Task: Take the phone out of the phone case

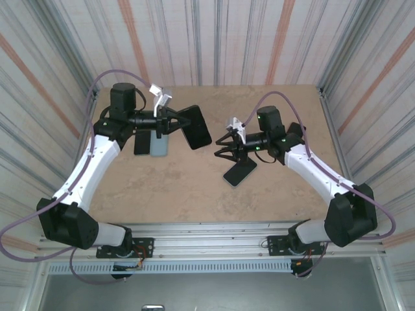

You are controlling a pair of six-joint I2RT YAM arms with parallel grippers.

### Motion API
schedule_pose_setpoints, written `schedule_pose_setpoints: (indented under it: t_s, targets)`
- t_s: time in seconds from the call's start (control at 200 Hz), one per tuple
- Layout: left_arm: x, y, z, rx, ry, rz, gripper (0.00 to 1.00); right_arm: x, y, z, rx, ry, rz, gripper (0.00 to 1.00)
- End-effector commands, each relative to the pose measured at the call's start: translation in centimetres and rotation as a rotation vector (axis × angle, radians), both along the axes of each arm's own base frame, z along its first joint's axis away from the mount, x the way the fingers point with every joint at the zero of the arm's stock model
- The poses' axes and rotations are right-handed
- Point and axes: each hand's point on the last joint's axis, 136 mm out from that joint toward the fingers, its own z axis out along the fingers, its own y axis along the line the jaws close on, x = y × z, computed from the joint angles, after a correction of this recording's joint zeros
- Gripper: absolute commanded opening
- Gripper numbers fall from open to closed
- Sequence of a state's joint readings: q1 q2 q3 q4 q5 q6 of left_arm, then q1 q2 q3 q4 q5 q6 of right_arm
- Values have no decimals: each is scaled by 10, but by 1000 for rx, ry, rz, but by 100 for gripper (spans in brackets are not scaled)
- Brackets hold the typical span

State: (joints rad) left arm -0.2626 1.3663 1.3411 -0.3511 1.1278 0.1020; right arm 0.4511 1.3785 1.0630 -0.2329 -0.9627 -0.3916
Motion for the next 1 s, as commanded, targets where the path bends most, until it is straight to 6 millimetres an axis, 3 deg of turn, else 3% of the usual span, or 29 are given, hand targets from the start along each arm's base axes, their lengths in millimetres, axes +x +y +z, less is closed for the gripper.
schedule_pose_setpoints:
  t_s: [0.0, 0.2, 0.526, 0.997]
  targets:
    - [-20, -1, 21, -26, -111, -113, 5, -2, 6, -7, -79, -73, 47, 52]
    - [-30, 1, 18, -17, -108, -135, 4, 2, 16, 2, -65, -143, 104, 41]
    - [-32, 3, 15, 9, -116, -122, 2, -7, 25, 12, -49, -168, 196, 27]
    - [-29, 4, 13, 25, -112, -106, 1, -17, 34, 12, -43, -178, 261, 28]
